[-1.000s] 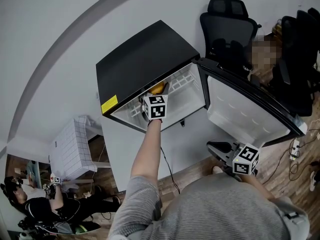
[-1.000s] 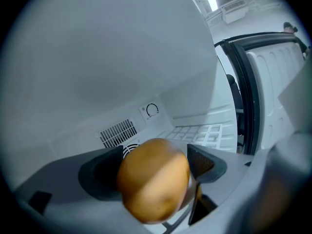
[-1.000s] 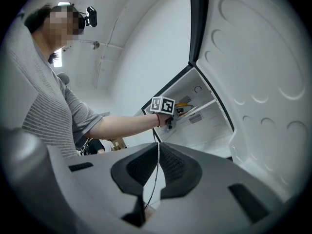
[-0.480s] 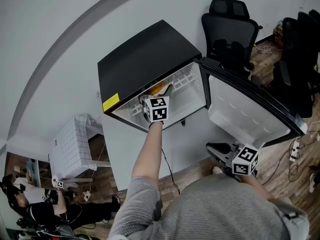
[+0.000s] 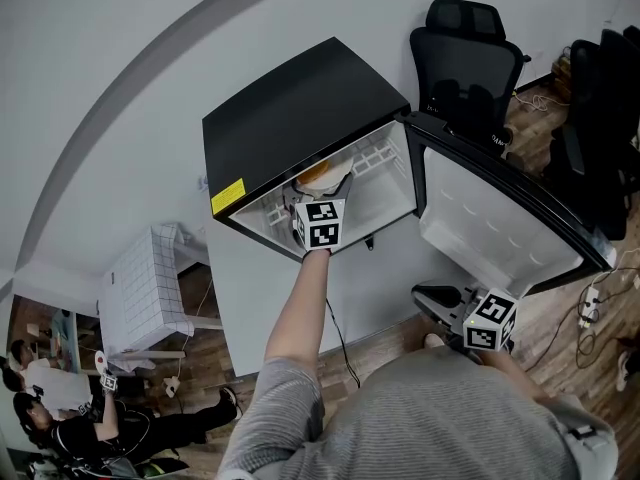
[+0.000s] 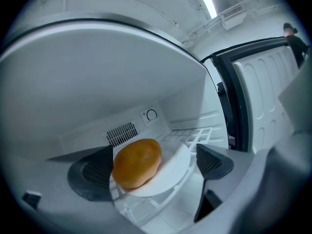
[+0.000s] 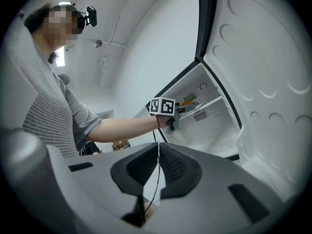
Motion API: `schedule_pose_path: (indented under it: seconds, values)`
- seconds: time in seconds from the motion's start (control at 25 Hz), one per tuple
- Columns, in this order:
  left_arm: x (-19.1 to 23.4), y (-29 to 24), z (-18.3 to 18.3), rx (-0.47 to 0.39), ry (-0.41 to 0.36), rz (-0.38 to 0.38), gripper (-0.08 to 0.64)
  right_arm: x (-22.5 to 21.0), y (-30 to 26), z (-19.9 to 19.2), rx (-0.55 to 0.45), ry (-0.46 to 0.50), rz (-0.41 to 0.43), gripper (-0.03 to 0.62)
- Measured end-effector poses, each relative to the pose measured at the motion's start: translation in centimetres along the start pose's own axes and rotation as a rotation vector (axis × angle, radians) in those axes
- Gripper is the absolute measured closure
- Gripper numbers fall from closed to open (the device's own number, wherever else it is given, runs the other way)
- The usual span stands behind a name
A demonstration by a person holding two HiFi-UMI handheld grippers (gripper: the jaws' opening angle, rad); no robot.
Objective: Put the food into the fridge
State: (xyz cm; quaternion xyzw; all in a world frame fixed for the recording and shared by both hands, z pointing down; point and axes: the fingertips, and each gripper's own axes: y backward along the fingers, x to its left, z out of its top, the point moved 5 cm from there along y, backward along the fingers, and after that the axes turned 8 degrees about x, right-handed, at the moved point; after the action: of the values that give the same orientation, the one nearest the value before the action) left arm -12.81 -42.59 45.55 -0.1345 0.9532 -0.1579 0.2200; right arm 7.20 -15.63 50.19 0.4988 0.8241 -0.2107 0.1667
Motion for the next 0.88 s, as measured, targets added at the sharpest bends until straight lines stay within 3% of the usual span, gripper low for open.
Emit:
schedule_pose_path:
  seconds: [0.68, 0.88]
  values:
    - [-0.6, 4.0, -0.9, -0.041, 0.032, -0.016, 0.043, 1.8, -1.2, -0.4, 0.020, 0.019, 0.033, 0.578]
    - [-0.4, 4.8, -1.0, -0.048, 0.033, -0.024, 0.088, 2.2, -1.6, -0.5, 0.025, 0.026, 0.037, 0.578]
